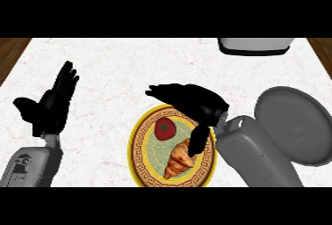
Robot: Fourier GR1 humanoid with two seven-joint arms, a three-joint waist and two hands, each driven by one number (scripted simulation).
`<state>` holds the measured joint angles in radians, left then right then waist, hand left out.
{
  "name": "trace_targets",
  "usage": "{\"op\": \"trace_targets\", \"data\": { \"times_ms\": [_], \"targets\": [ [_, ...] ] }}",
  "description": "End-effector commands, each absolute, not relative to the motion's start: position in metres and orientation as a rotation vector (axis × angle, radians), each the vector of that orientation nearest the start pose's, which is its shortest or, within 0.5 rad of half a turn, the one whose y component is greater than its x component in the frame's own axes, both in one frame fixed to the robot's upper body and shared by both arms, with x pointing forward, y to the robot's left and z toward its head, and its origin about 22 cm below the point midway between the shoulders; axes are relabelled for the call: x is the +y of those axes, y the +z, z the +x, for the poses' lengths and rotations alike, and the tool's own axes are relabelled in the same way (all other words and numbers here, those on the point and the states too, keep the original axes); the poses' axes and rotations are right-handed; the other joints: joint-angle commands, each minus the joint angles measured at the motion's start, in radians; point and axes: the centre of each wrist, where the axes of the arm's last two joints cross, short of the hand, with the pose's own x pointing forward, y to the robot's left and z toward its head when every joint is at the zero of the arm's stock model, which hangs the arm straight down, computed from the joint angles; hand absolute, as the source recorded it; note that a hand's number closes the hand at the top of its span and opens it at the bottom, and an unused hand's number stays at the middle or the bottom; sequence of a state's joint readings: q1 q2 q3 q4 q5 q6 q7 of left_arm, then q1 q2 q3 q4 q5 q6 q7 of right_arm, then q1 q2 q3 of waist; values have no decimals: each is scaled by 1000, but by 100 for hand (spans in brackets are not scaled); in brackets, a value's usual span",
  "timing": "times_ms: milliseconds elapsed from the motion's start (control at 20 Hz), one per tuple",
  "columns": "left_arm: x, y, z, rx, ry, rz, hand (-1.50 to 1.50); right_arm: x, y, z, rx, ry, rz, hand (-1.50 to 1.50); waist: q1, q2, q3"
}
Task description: Pick the tomato from the plate and place it in the pan
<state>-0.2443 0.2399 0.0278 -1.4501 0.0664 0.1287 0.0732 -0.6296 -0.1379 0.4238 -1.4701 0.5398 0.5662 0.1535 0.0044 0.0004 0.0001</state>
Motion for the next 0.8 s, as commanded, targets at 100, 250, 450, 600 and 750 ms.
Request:
{"op": "trace_targets", "data": {
  "times_ms": [100,250,450,600,750],
  "targets": [
    [282,33,284,-1624,-48,213,0,-73,121,323,-1498,1662,-103,-150,2,0,0],
    [282,56,284,-1624,-43,209,0,-78,122,330,-1479,1664,-115,-150,1,-1,0],
    [259,48,293,-1613,-45,203,0,-55,124,329,-1431,1726,-210,-150,0,-1,0],
    [270,58,303,-1611,-25,187,0,-55,104,327,-1399,1783,-297,-150,0,0,0],
    [275,27,300,-1604,-41,214,0,-48,114,319,-1356,1836,-300,-150,-6,0,-1]
  ]
}}
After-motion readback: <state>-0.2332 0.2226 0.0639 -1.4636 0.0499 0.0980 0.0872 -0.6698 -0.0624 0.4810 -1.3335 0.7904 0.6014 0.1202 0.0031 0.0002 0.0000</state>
